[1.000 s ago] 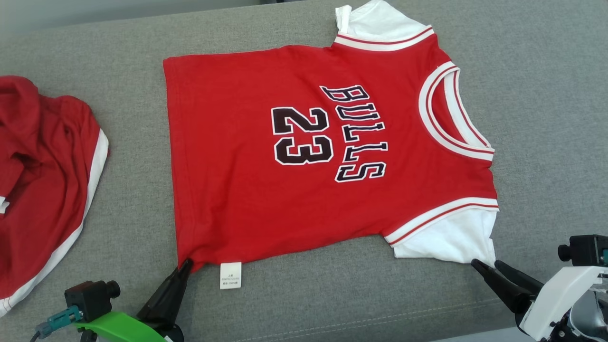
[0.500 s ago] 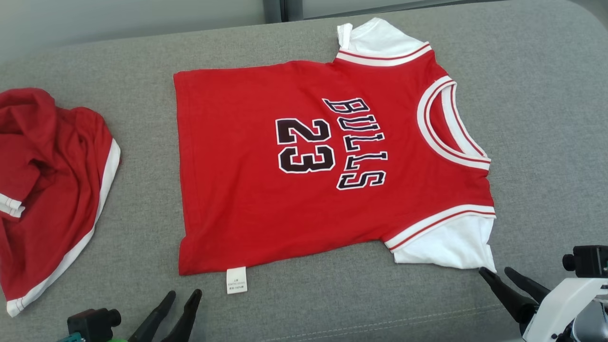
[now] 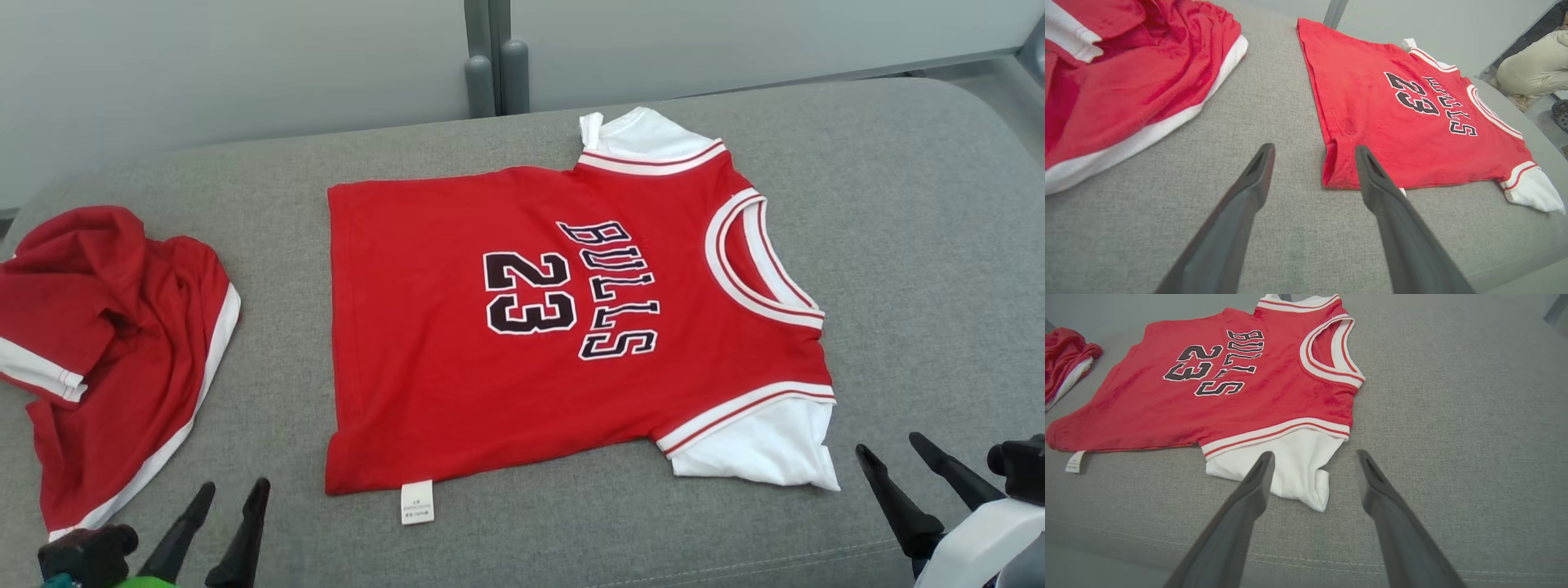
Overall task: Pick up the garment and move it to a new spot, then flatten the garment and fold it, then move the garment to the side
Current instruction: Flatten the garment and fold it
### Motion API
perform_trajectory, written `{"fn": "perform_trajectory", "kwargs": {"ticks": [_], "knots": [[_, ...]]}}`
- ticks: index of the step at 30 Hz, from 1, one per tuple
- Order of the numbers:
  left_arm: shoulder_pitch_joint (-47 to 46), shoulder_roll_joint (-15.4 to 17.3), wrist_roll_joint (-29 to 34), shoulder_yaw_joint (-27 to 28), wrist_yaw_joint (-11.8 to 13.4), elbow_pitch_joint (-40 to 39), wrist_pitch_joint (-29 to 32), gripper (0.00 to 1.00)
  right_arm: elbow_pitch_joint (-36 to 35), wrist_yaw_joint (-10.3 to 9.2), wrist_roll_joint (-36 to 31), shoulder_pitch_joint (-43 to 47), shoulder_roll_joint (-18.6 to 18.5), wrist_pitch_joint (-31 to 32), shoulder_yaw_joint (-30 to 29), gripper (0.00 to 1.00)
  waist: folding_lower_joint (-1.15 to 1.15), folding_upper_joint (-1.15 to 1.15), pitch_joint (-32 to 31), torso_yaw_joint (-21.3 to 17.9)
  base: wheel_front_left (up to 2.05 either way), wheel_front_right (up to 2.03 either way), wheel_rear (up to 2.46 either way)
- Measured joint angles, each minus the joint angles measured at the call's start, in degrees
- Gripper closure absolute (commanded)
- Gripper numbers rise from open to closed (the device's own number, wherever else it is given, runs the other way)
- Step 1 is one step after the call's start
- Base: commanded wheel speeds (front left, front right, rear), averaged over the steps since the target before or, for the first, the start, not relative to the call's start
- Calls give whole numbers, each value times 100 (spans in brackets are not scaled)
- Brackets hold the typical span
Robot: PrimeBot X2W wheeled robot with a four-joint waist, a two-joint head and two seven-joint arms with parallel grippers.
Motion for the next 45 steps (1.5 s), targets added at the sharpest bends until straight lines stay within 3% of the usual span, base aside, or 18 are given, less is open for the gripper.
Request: {"fn": "perform_trajectory", "kwargs": {"ticks": [5,17,25,31,45], "knots": [[70,-209,332,501,222,-348,-1,0,-31,-112,-363,265,187,-469,153,0,0,0,-233,-6,0,0,0],[966,-469,962,925,392,-743,-1,0,135,-371,-1182,647,470,-1597,203,0,0,0,-606,-25,0,0,0],[1073,-694,1220,1129,412,-1043,-1,0,243,-404,-1458,604,610,-1655,-23,0,0,0,-508,-52,0,0,0],[1029,-756,1349,1082,281,-1037,-1,0,285,-419,-1604,266,824,-1701,-209,0,0,0,-417,-70,0,0,0],[178,-1282,1688,1705,220,-765,-2,0,605,-460,-1852,-894,1588,-1723,-370,0,0,0,-227,-139,0,0,0]]}}
